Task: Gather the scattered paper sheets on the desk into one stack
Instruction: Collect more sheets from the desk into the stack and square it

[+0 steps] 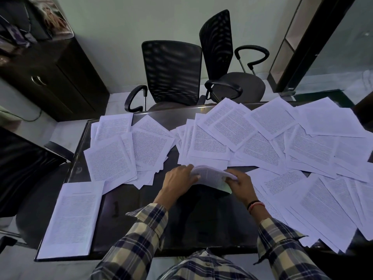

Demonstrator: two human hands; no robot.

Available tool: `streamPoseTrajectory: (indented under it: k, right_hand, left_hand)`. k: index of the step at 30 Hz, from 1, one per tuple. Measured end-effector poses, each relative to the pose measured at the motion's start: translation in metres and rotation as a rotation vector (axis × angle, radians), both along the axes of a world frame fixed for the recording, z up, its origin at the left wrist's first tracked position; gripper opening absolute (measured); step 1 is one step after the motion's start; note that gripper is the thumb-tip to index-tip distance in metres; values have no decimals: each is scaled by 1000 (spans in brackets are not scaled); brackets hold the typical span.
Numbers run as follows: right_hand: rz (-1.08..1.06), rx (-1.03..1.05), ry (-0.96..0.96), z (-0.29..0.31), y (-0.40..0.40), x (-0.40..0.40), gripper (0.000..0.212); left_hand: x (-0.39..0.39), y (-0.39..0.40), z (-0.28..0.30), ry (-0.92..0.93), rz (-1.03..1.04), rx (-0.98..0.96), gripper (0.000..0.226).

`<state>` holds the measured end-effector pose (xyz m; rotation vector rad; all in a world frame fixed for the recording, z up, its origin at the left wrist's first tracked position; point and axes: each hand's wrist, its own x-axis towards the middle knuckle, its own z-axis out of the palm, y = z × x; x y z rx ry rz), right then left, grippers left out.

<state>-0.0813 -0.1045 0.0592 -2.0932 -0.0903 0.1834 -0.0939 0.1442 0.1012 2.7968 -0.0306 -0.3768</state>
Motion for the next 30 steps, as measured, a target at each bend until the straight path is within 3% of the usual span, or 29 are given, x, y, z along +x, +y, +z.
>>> streamPoseTrajectory:
  k: [3,5,7,10,12,14,16,18,22,27,30]
  right_hand:
    - [88,-37,-13,-1,-1,5,21]
    - [129,-57,-32,7,3,10,16]
    - [-8,45,-10,21,-1,16,9]
    - [-256,166,12,30,-22,28,59]
    - [-228,274,71,32,-31,34,79]
    - [-114,445,165,33,-32,38,72]
    - [-35,482,162,34,-22,37,46]
    - [-47,482,145,35,-7,30,26]
    - [-116,478,156,23,8,17,6]
    - [-91,387,203,-7,7,7,11]
    - [-51,332,219,-17,7,9,28]
  left_hand:
    - [11,-17,1,-6,-76,-26,31]
    - [19,-24,2,-19,-52,-84,15]
    - [23,-19,0,-31,79,-229,17]
    - [25,0,1,-54,296,-631,27]
    - [21,6,10,-35,428,-930,17]
    - [17,7,13,-17,490,-1146,16]
    - [14,6,10,-13,514,-1248,18]
    - [10,3,4,-18,547,-1261,19]
    - [-1,3,-13,-9,633,-1105,14]
    - [-17,8,-40,36,604,-904,7]
    - [-21,9,-50,54,556,-828,11]
